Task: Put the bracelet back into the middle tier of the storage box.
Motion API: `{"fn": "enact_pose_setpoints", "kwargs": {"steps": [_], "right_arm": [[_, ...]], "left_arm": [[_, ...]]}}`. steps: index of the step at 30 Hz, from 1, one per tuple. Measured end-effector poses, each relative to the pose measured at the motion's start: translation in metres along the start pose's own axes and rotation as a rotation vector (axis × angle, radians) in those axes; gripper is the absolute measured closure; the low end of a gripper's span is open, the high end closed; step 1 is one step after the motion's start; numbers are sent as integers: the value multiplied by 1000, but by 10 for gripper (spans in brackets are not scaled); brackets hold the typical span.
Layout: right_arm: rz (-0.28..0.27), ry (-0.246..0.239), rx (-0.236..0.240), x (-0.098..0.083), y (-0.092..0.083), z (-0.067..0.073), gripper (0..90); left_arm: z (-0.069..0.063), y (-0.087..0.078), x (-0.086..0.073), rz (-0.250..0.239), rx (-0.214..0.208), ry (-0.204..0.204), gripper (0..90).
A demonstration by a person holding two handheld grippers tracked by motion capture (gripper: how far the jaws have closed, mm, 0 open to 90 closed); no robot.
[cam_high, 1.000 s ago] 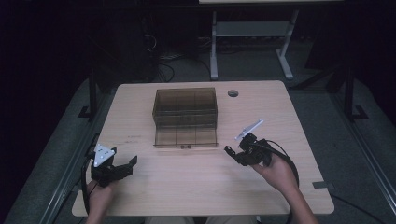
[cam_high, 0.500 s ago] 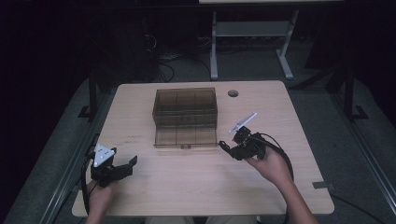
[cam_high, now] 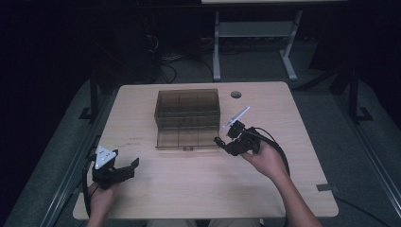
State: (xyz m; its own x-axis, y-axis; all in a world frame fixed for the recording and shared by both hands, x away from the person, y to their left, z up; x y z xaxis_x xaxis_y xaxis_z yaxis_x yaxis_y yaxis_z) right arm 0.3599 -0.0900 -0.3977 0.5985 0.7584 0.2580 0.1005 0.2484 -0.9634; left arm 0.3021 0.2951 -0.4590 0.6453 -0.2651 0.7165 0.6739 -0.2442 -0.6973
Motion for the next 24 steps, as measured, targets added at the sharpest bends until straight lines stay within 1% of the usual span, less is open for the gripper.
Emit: {"fn": "enact_pose_setpoints", "kwargs": {"steps": [12, 16, 18, 24], "right_arm": [[-3, -13, -4, 21, 0, 0, 817], [7, -12, 5, 28, 4, 1, 817], [11, -20, 2, 32, 7, 0, 817], [7, -20, 2, 39, 10, -1, 816]], "left_arm": [[0, 0, 0, -1, -2, -2, 131], [0, 0, 0, 0, -3, -3, 131], [0, 0, 0, 2, -3, 0, 131], [0, 0, 0, 1, -5, -1, 131]]}}
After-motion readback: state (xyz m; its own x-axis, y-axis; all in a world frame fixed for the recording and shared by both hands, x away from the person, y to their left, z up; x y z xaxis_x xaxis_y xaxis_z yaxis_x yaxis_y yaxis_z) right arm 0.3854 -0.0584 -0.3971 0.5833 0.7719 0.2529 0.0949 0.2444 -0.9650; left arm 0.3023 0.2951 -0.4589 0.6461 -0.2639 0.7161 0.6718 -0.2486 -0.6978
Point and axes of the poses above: each handheld gripper's, and its own axes: y roughly forward along the jaws, x roughly out of its top, z roughly to its left, the point moved 4 cm from there along y, roughly forward along the jaws, and after that the axes turned 14 degrees about z, right-handed, at the moved point
